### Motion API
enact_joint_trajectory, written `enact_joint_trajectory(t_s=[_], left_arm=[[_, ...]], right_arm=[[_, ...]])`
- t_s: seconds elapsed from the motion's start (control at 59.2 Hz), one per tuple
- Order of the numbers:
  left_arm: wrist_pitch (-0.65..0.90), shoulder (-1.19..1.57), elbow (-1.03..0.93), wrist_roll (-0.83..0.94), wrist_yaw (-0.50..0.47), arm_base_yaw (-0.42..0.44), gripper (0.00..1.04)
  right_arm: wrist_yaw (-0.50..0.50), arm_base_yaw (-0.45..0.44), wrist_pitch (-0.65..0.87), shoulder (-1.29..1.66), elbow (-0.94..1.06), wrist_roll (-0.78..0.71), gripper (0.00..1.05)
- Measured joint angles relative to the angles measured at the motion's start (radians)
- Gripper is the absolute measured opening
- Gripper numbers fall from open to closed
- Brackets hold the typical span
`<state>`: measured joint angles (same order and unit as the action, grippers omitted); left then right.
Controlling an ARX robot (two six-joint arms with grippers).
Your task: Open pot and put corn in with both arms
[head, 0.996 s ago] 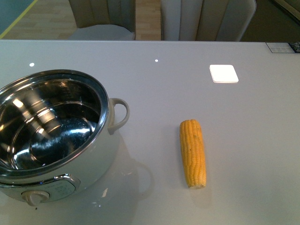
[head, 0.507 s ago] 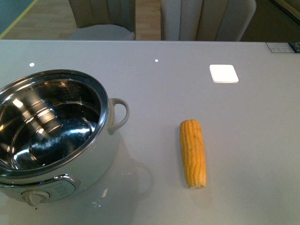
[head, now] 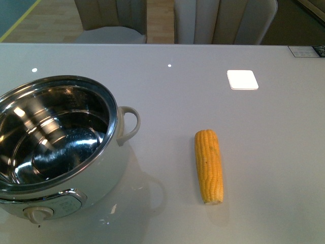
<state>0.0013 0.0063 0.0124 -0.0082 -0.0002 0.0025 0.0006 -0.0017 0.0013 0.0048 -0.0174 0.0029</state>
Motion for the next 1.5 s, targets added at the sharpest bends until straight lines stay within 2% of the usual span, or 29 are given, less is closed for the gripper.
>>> enact_joint_trajectory(t_s=[0.203,0.338,0.523,0.574,0.591,0.642,0.709,0.844,1.013,1.148,1.334,1.503], left_arm=[[0.000,0.000,0.000,0.000,0.000,0.000,0.75],[0.000,0.000,0.000,0.000,0.000,0.000,0.99],[0.000,0.000,0.000,0.002,0.000,0.000,0.98],[0.000,0.000,0.000,0.002,0.000,0.000,0.98],[0.000,0.000,0.000,0.002,0.000,0.000,0.98],[0.000,-0.001,0.000,0.002,0.000,0.000,0.98],[0.000,-0.001,0.000,0.002,0.000,0.000,0.98],[0.000,-0.001,0.000,0.002,0.000,0.000,0.98],[-0.001,-0.001,0.000,0.002,0.000,0.000,0.98],[-0.001,-0.001,0.000,0.002,0.000,0.000,0.98],[-0.001,-0.001,0.000,0.002,0.000,0.000,0.98],[-0.001,-0.001,0.000,0.002,0.000,0.000,0.98]], right_arm=[[0.000,0.000,0.000,0.000,0.000,0.000,0.96],[0.000,0.000,0.000,0.000,0.000,0.000,0.96],[-0.002,0.000,-0.003,0.002,-0.001,0.004,0.96],[-0.019,0.004,-0.163,0.077,-0.061,0.064,0.96],[-0.014,0.014,-0.317,0.186,-0.130,0.144,0.96],[-0.003,0.037,-0.449,0.304,-0.184,0.218,0.96],[0.018,0.080,-0.476,0.397,-0.192,0.282,0.96],[0.056,0.176,-0.291,0.611,-0.209,0.317,0.96],[0.075,0.253,0.022,0.988,-0.254,0.320,0.96],[0.087,0.305,0.211,1.263,-0.335,0.320,0.96],[0.111,0.349,0.346,1.609,-0.459,0.318,0.96],[0.132,0.377,0.394,1.835,-0.562,0.317,0.96]])
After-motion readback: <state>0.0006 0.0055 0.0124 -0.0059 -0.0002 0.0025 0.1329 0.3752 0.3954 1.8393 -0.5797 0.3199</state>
